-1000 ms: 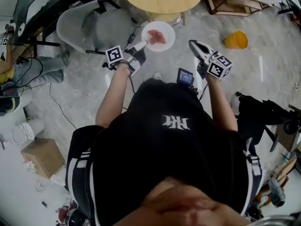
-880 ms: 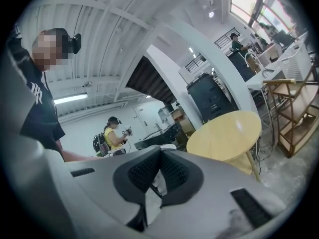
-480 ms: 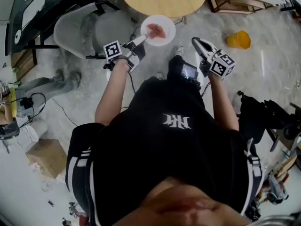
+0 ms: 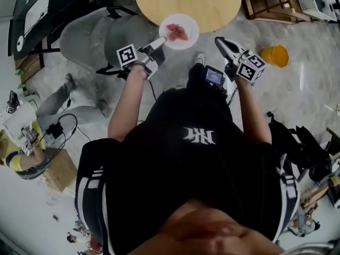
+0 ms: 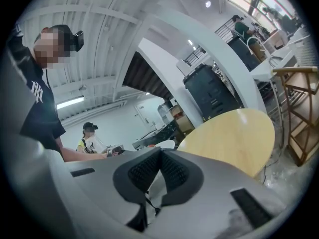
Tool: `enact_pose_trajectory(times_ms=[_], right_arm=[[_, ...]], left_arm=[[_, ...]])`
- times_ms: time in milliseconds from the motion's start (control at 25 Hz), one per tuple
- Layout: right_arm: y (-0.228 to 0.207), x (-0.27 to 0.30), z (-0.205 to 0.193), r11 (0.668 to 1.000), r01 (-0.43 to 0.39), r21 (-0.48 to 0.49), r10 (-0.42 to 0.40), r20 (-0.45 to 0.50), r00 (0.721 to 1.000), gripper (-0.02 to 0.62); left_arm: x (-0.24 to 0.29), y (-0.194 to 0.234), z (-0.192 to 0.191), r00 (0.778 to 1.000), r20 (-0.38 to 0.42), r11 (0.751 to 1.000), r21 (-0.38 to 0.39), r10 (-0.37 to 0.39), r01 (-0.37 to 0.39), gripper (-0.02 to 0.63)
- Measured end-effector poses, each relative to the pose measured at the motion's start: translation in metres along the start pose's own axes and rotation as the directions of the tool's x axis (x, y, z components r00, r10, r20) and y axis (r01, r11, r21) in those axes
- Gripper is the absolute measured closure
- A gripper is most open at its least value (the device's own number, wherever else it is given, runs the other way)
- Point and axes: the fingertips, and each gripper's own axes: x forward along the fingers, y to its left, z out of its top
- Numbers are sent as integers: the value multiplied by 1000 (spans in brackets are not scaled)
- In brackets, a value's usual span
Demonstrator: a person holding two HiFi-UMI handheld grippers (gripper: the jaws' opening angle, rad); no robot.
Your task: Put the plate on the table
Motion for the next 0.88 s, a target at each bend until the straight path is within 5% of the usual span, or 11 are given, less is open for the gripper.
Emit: enact_pose_trajectory(times_ms=[880], right_arm=[[-145, 82, 101, 996, -91, 20, 92, -66, 994, 598]], left_arm=[[141, -9, 113, 997, 71, 999, -18, 44, -42, 581]])
